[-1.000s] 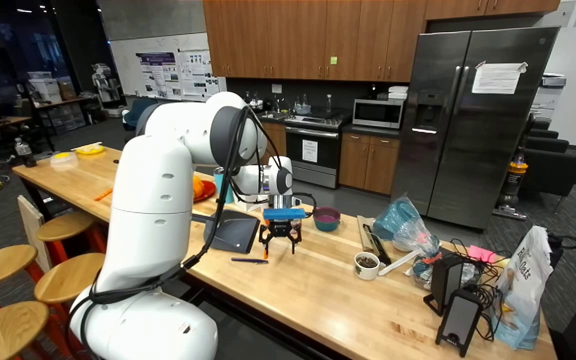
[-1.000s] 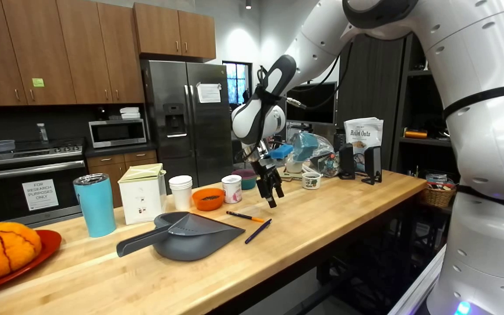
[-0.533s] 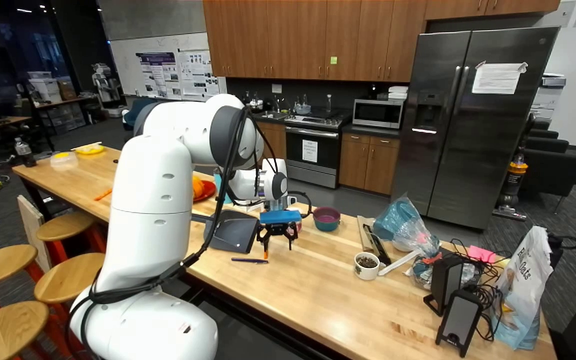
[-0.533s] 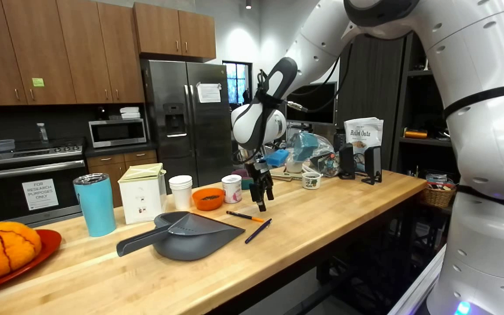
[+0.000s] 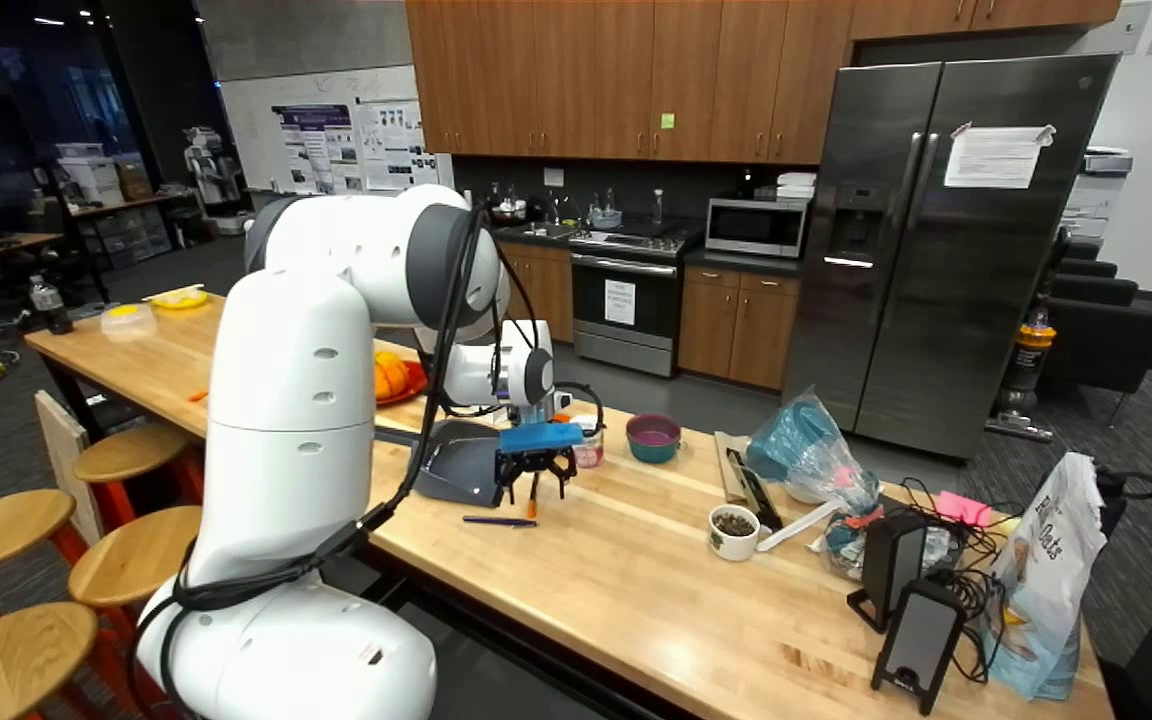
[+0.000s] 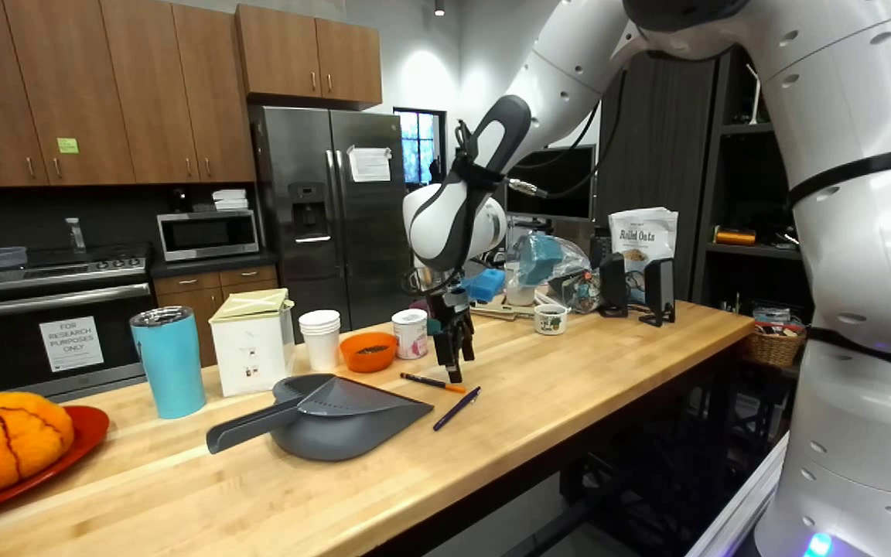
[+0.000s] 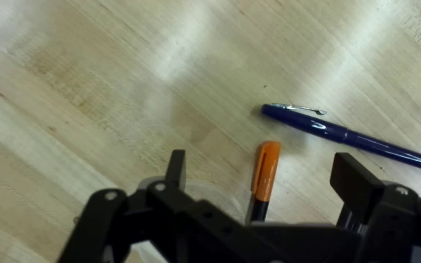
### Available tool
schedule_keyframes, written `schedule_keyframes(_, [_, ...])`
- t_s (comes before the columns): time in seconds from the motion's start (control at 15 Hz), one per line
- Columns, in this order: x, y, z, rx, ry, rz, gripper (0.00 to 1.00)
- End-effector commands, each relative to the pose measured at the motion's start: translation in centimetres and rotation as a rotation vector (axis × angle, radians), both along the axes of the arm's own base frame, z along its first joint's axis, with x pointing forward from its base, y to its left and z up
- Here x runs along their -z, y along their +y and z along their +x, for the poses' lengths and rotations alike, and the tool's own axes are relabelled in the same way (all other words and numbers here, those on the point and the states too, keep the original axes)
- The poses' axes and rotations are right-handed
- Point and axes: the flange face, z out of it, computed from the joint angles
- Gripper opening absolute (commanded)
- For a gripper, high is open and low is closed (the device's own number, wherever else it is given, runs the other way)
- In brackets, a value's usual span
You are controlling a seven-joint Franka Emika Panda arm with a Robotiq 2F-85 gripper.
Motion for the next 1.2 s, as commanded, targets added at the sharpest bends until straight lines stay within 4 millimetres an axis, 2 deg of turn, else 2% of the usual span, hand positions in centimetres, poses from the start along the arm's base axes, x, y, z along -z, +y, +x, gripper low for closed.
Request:
schedule_keyframes(0.0, [-0.5, -0.5, -1.0, 0.006, -0.026, 0.004, 1.00])
schedule_keyframes(0.6, [0.8, -2.5, -1.4, 0.044, -0.034, 0.008, 1.00])
schedule_keyframes(1.13, [1.1, -2.2, -1.4, 0.142, -0.154, 0.059, 1.00])
